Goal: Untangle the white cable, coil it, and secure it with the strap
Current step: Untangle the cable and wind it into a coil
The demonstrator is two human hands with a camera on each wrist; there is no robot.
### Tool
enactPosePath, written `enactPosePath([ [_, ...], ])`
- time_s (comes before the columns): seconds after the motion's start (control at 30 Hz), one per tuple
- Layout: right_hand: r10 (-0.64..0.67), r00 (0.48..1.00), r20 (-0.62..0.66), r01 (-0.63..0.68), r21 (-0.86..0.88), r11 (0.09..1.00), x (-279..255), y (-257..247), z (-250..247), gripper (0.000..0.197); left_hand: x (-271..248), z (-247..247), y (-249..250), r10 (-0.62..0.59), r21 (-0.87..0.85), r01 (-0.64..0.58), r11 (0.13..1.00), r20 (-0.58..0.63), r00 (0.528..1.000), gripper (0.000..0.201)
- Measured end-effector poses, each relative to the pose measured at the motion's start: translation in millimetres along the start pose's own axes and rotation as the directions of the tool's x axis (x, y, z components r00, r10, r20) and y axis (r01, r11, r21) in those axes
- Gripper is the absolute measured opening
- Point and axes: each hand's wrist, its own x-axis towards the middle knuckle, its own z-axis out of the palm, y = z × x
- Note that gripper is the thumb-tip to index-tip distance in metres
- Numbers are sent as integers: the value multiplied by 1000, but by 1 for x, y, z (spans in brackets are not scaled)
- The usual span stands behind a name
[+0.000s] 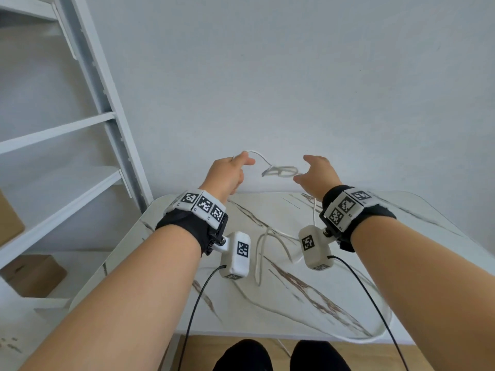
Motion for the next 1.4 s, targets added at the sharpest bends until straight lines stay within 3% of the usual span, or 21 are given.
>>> enactPosePath([
  [0.23, -91, 993, 80, 87, 44, 995, 18, -8, 25, 40, 12, 6, 2, 74, 40, -73, 997, -24, 997, 43],
  [0.37, -62, 958, 281, 58, 21, 998, 17, -7, 38, 47, 12, 4, 4, 83, -55, -83, 995, -3, 997, 31],
  [0.43, -87, 942, 325, 80, 36, 996, 15, -4, 43, 40, 13, 4, 4, 87, -105, -87, 991, -5, 996, 31],
  [0.53, -126, 954, 272, 124, 25, 992, 13, -2, 45, 8, 14, 5, 2, 73, -130, -80, 988, -61, 995, 28],
  [0.67, -115, 984, 137, 100, 110, 989, 9, -5, 43, 19, 19, 10, -9, 50, -131, -73, 989, -173, 984, 30],
  [0.77, -106, 992, 61, 100, 99, 990, 7, -9, 40, 23, 17, 18, -15, 31, -107, -52, 993, -189, 981, 59],
  [0.83, -91, 995, 49, 87, 93, 992, 5, -12, 41, 26, 18, 24, -15, 53, -54, -64, 996, -194, 979, 41],
  [1.13, 63, 998, -29, -62, 32, 998, 5, -15, 35, 20, 1, 38, -5, 68, -55, -71, 996, -51, 996, 36],
  [1.23, 92, 995, -25, -91, 28, 995, 7, -15, 32, 19, -1, 36, -5, 90, -33, -89, 996, 47, 995, 24],
  [1.3, 102, 995, -23, -101, 47, 994, 9, -16, 32, 19, -1, 36, -7, 100, -11, -100, 995, 100, 990, 27],
  [1.4, 90, 996, -13, -89, 70, 994, 11, -13, 33, 20, 1, 35, -10, 116, 36, -121, 992, 120, 986, 16],
])
